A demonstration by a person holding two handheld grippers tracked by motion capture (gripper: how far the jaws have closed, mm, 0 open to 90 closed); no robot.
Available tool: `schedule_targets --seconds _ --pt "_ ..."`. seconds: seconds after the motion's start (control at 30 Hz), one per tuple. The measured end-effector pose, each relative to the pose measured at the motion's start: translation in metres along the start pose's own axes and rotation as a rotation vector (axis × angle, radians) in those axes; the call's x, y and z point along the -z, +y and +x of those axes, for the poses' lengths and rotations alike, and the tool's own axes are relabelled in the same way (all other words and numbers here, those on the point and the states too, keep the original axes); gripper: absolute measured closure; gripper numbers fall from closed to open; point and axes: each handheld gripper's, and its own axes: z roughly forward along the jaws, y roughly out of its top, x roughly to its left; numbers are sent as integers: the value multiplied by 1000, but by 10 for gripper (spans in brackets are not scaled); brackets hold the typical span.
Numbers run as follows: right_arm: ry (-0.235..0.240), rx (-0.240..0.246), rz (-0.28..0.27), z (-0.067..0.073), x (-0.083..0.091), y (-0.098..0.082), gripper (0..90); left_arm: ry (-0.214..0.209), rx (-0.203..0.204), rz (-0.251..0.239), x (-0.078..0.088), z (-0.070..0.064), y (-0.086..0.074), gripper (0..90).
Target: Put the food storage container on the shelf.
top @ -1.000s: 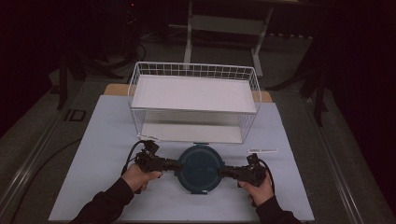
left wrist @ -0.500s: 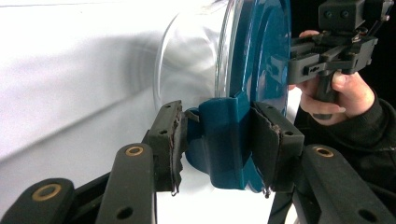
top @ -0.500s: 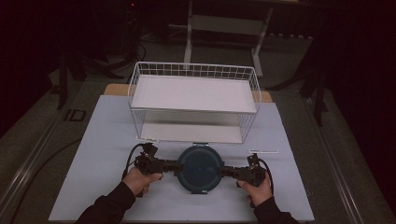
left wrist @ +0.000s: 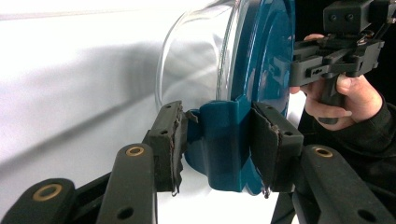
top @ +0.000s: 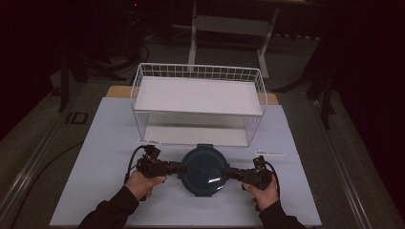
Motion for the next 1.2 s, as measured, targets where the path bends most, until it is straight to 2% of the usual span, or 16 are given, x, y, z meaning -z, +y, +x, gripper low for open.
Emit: schedule_targets --seconds 0.27,0.43,0.6,0.9,1.07,1.2 --pt "-3 48 -31 5 0 20 565 23 -48 -38 8 -2 17 563" --pt "-10 80 -43 6 -2 35 565 33 -61 -57 10 1 27 563" --pt "-9 84 -45 1 -6 44 564 49 -58 -67 8 7 32 563" --pt "-33 90 -55 -14 -17 59 565 69 -42 -65 -2 26 44 562" --pt "-43 90 -68 -21 -26 67 565 79 -32 -90 -4 39 50 562" --pt "-42 95 -76 -24 -30 73 565 89 -34 -99 -5 42 54 561"
